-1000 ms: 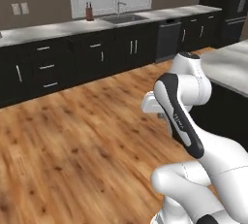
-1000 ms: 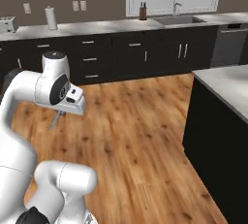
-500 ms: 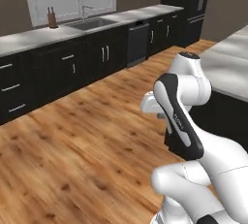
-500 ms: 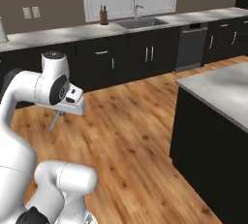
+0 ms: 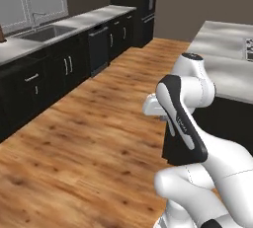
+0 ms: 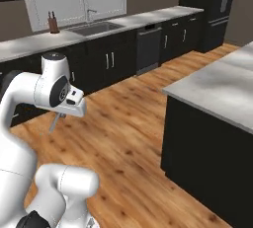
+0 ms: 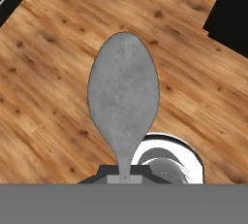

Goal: Organize the utensils by type. Pick up the wooden spoons from the counter and place them in the open cabinet. Then pick up the metallic utensils from the counter and place them in the open drawer.

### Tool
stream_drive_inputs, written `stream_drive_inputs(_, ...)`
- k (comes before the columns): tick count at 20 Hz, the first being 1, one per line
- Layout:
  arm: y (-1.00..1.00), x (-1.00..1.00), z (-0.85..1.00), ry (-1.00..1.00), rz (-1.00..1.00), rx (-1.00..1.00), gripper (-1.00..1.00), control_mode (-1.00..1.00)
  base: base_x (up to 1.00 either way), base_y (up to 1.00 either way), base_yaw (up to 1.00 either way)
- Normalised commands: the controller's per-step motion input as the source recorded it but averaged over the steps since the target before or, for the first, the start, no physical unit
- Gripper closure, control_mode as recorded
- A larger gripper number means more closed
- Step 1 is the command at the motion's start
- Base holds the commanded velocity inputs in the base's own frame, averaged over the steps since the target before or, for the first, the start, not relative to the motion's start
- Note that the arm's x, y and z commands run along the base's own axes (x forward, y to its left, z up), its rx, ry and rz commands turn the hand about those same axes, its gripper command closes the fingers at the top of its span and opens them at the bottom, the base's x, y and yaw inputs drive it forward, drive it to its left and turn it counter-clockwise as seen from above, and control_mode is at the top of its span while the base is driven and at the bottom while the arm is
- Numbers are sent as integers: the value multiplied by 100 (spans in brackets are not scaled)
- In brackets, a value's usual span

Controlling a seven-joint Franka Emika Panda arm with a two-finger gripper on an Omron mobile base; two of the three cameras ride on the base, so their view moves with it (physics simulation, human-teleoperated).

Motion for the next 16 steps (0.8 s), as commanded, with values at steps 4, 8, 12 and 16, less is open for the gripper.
stream_drive_inputs(4, 0, 0, 0, 0, 0, 0, 100, 100, 88, 83, -54)
stream_drive_inputs(8, 0, 0, 0, 0, 0, 0, 100, 100, 89, 89, -50)
stream_drive_inputs(12, 0, 0, 0, 0, 0, 0, 100, 100, 85, 87, -47)
stream_drive_inputs(16, 0, 0, 0, 0, 0, 0, 100, 100, 82, 86, -44)
